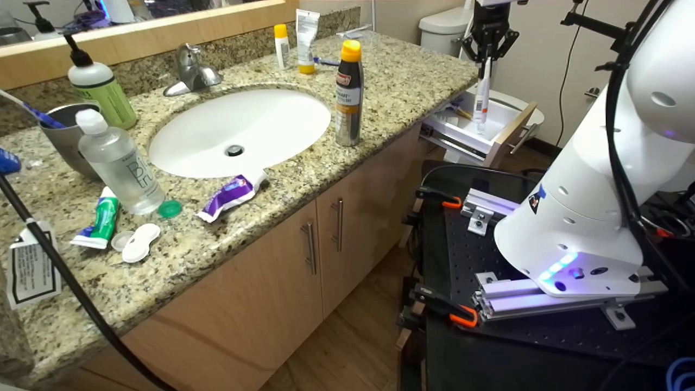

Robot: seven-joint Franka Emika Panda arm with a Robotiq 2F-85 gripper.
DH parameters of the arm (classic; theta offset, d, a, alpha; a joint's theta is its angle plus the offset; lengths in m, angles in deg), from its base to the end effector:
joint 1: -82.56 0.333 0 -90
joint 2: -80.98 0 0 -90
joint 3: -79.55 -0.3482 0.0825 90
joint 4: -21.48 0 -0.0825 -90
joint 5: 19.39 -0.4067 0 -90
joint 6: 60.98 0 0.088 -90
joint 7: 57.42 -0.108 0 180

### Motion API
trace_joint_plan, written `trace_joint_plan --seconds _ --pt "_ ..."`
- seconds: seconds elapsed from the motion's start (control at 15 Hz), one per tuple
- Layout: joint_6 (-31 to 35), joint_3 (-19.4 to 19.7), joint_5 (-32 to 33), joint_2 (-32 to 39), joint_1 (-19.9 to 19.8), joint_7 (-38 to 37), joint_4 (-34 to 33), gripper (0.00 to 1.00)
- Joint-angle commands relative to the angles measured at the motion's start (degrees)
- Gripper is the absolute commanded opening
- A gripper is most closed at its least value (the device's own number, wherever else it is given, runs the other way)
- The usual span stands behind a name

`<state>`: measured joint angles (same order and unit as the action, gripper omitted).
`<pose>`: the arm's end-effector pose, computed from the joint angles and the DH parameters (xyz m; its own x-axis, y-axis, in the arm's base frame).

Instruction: Pick the tubes and the small bottle on the right side of the counter, put them in the drawer then close it

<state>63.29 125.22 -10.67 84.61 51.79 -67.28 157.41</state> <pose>0.1078 -0.4764 0.3018 0.1356 -0.9650 -0.2246 -0.9660 -0.1791 0.1864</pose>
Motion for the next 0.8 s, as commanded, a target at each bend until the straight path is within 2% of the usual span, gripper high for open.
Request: trace_joint_plan --seconds 0.0,0.07,0.2,0.47,0.6,0.73 --pt "5.0 -0.4 -9.3 9.6 -0.9 -1.7 -1.1 0.03" --pt "5.0 -0.3 -11.5 10.7 -1.4 -2.5 -0.9 0.03" --pt "9.5 1.6 -12.1 7.1 -0.4 -7.3 9.4 0.03" --pt "13.5 4.2 -9.8 -1.1 4.9 -23.8 16.5 0.03" --pt "17.7 4.2 -8.1 -4.6 6.0 -32.9 20.3 0.03" --pt "25.3 3.9 -5.0 -7.2 6.5 -42.4 24.9 0.03"
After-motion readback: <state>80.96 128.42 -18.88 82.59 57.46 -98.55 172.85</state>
